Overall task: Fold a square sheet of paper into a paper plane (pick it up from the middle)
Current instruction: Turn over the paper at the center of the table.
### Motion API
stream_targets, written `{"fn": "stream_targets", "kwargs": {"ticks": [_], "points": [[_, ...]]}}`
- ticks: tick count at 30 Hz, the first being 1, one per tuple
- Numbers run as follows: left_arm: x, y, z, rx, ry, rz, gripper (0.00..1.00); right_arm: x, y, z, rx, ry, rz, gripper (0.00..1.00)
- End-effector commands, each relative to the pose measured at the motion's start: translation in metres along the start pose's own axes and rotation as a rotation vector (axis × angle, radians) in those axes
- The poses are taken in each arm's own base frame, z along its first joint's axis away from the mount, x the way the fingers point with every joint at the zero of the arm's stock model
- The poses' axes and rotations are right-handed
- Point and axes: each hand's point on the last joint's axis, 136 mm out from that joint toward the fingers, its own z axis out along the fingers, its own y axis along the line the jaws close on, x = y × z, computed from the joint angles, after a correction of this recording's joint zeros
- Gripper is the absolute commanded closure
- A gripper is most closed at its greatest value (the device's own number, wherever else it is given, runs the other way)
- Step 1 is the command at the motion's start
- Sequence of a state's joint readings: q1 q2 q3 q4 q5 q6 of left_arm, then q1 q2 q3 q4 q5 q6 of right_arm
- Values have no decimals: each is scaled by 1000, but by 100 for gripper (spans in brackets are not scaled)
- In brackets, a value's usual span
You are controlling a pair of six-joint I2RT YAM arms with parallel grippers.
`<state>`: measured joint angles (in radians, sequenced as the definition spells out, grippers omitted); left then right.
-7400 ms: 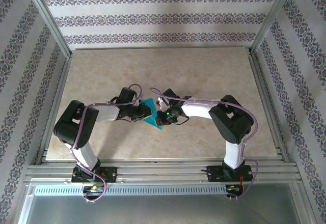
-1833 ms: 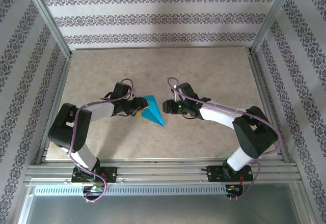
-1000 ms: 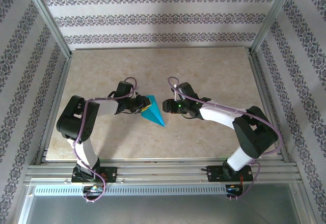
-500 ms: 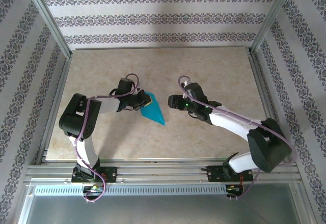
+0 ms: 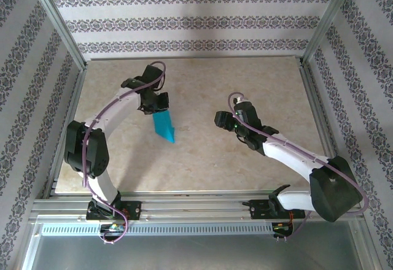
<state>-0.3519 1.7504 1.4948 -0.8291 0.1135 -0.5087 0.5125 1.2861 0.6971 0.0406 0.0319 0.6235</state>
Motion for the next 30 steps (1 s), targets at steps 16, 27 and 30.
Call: {"fn": "stream_targets", "kwargs": {"ticks": [16,27,30], "points": [[4,37,35,-804,141,457,96,-7,-13,-3,35,-50,16,26],[24,-2,98,-861,161,576,96,-11,-46,-27,123,-133,72,25],[31,-13,107,-833,162,584,95,-10,-54,-31,139,-138,84,25]]}}
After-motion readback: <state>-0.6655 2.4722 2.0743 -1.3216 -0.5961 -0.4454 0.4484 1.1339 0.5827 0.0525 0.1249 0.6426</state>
